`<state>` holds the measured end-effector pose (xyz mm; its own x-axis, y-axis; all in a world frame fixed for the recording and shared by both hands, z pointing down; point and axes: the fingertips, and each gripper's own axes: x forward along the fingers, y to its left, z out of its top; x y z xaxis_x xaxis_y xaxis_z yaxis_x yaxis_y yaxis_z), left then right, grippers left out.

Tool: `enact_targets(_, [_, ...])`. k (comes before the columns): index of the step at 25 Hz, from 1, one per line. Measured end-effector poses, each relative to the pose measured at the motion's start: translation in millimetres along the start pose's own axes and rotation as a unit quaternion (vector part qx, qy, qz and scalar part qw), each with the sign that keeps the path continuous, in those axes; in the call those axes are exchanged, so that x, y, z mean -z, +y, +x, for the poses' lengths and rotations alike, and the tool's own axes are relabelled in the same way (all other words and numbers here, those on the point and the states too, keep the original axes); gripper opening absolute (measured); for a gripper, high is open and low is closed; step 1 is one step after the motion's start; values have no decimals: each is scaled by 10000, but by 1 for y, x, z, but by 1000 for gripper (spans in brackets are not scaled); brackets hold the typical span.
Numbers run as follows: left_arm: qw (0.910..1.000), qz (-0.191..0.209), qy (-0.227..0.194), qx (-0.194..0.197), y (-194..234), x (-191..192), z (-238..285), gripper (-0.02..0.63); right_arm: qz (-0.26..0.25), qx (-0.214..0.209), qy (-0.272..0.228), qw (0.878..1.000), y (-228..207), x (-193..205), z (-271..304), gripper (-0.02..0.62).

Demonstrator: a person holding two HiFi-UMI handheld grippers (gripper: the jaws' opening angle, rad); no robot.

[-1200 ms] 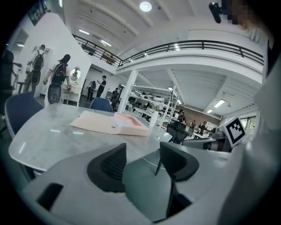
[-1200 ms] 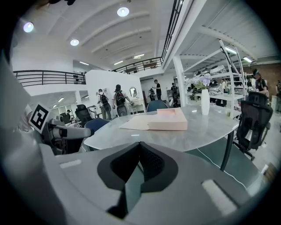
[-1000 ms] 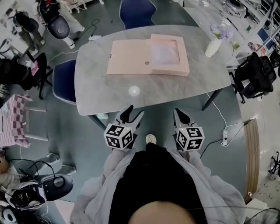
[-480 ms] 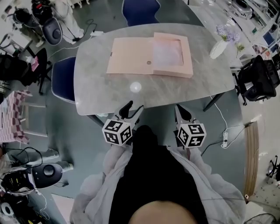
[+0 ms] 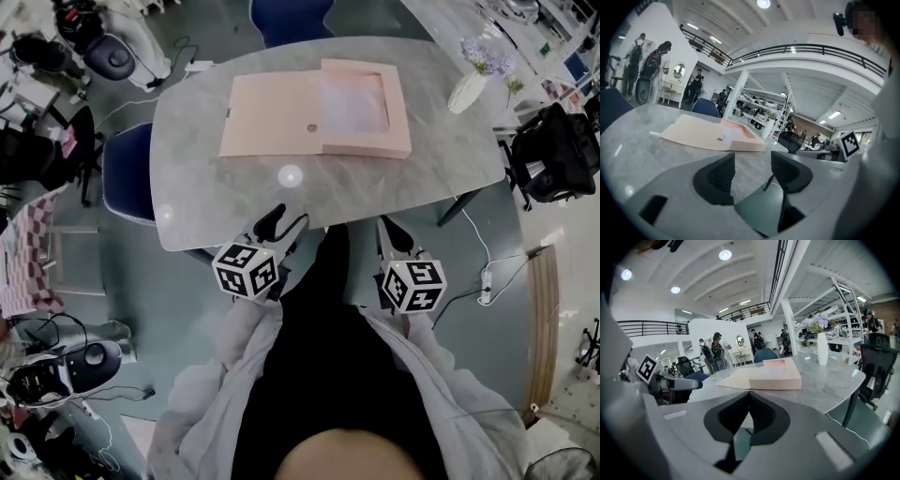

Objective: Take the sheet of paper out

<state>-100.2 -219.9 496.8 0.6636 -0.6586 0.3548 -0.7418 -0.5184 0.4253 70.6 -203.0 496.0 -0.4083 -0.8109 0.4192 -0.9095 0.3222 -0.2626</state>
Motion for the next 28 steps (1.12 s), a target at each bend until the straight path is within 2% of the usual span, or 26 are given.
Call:
enact_targets(6, [9998,-111,105,-89,25,-26,36,242,-8,-57,-26,10000,-16,-26,28,12])
enact_targets(11, [9988,-391,276,41,51,-49,74,289,15,-99,49,9999,-30,-48,65,12])
enact_targets(17, [9972,-531,495,-194,93,-76,118,274,-110,-144,137,9997,-48,-78,105,12])
enact_targets(19, [9954,-685,644,-177,102,-80,133,256,-103,-144,171,9997,-54,-87,117,12])
enact_targets(25, [9871,-1148,1119,15,112,-79,181,270,-83,-238,306,9992,-66,-103,146,12])
enact_targets(28, [9827,-1253,1361,104,119,-80,205,276,-37,-284,406,9988,-69,-106,160,12])
